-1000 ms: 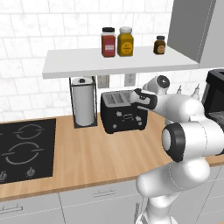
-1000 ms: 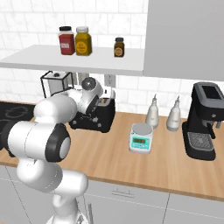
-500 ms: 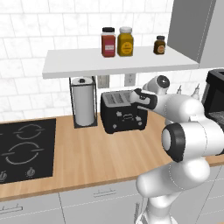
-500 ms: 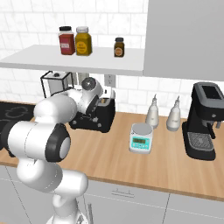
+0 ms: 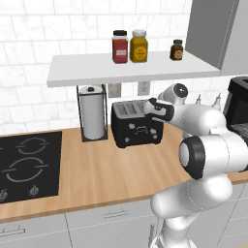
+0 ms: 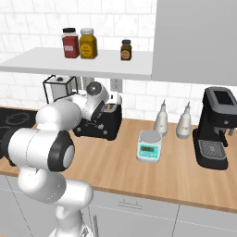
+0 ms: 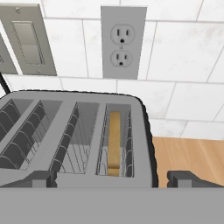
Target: Start the toaster. Once the lever pops up, take the bread to the plate on the dining counter.
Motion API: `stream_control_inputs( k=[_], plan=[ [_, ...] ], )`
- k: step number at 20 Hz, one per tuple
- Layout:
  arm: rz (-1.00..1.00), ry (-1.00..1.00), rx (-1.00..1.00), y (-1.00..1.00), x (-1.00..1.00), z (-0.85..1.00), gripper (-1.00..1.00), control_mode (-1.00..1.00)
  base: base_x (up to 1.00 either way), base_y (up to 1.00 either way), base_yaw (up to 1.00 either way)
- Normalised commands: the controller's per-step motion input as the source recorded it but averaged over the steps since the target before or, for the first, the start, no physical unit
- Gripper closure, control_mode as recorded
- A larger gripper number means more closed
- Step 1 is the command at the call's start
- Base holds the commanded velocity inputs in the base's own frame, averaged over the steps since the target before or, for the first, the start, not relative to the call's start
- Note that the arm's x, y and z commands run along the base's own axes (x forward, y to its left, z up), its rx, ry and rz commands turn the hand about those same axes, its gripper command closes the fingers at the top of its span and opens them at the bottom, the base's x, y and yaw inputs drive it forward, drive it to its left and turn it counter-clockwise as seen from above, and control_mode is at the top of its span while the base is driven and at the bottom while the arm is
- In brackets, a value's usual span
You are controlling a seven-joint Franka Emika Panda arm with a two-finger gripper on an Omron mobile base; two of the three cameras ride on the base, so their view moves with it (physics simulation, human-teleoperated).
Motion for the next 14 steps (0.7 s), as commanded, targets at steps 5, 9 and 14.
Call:
stream_control_inputs(
  k=[5,9,14],
  plan=[
    [0.0,0.0,0.0,0.0,0.0,0.0,-1.0,-1.0,0.0,0.0,0.0],
    [0.0,0.0,0.0,0.0,0.0,0.0,-1.0,-1.0,0.0,0.0,0.0],
    [0.0,0.0,0.0,0.0,0.0,0.0,-1.0,-1.0,0.0,0.0,0.0]
  ],
)
